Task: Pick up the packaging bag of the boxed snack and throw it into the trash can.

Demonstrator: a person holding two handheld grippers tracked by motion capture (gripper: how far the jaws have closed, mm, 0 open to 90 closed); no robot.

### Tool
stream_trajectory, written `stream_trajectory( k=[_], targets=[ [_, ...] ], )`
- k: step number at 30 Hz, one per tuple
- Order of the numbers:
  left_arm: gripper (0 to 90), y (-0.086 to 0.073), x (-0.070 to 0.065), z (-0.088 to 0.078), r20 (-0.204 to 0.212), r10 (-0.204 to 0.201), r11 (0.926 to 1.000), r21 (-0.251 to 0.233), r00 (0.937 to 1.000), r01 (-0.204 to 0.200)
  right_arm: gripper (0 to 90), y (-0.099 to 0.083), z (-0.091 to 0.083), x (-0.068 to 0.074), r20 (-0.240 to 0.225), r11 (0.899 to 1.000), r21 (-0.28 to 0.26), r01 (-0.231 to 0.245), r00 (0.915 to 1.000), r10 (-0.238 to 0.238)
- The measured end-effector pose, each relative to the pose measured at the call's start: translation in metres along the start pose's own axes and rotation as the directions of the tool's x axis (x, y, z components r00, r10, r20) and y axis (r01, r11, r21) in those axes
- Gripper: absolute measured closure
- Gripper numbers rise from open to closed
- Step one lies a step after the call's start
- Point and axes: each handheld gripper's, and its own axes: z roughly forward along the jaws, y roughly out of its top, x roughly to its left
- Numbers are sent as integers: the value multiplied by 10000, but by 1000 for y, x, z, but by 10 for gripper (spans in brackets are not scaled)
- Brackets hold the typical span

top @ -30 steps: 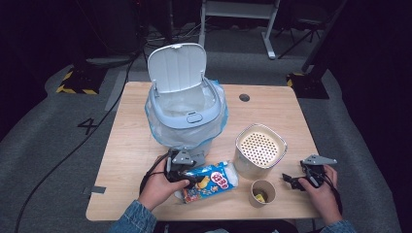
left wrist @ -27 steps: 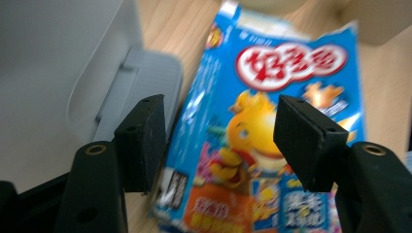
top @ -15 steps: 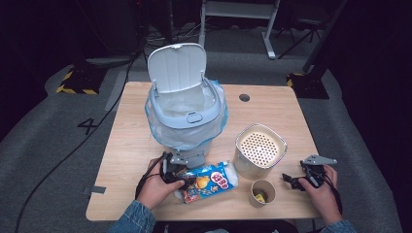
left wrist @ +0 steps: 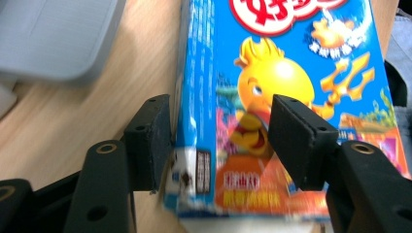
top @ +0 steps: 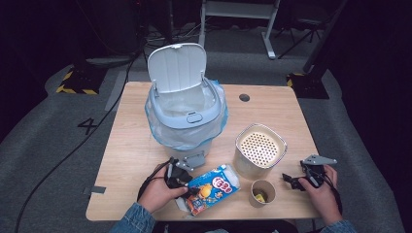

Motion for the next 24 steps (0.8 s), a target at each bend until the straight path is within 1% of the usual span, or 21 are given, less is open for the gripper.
stream_trajectory(
  k=[1,2,3,6,8,9,10,11,12,13,14,15,16,18,19,20,21,22,24],
  targets=[
    [418,4,1,2,71,82,10000,21,9999,-82,1,0,0,0,-2,10000,-1,-3,10000,3],
    [421,7,2,4,176,66,10000,5,9998,-66,1,0,0,0,-1,10000,0,-2,10000,2],
    [427,11,4,6,241,26,9999,142,9997,-30,1,0,0,0,2,10000,1,0,10000,0],
    [417,21,7,13,257,-93,9987,513,9996,80,1,0,0,0,-5,10000,-6,-5,10000,5],
    [429,25,8,15,377,-224,9978,626,9990,200,1,0,0,0,-2,10000,-4,-3,10000,3],
    [443,26,8,15,399,-273,9971,726,9988,243,1,0,0,0,1,10000,2,-1,10000,1],
    [458,28,8,15,330,-211,9965,821,9992,183,1,0,0,0,0,10000,1,0,10000,0],
    [468,28,8,15,252,-341,9953,918,9991,316,1,0,0,0,0,10000,0,-3,10000,3],
    [495,30,7,15,158,-478,9933,1062,9987,459,1,0,0,0,1,10000,0,-1,10000,1],
    [569,31,6,14,100,-486,9909,1261,9988,470,1,0,0,0,0,10000,0,-1,10000,1],
    [620,32,6,14,22,-402,9890,1426,9992,395,1,0,0,0,1,10000,3,-2,10000,2],
    [683,32,6,14,-61,-320,9882,1494,9995,326,1,0,0,0,-1,10000,1,-3,10000,3],
    [710,32,7,14,-100,-270,9879,1523,9996,282,1,0,0,0,1,10000,0,0,10000,0],
    [755,32,7,12,-186,-75,9885,1507,9998,102,1,0,0,0,-1,10000,-5,-4,10000,4],
    [800,32,7,10,-161,-185,9902,1380,9997,205,1,0,0,0,-1,10000,1,0,10000,0],
    [829,32,8,8,-90,-174,9916,1284,9998,184,1,0,0,0,1,10000,0,-1,10000,1],
    [844,32,8,6,-7,-31,9936,1128,10000,32,1,0,0,0,1,10000,2,-4,10000,4],
    [860,31,7,4,67,-192,9955,933,9998,185,1,0,0,0,1,10000,2,-2,10000,2],
    [871,31,6,-2,294,-245,9983,528,9993,229,1,0,0,0,-2,10000,0,-2,10000,2]
  ],
)
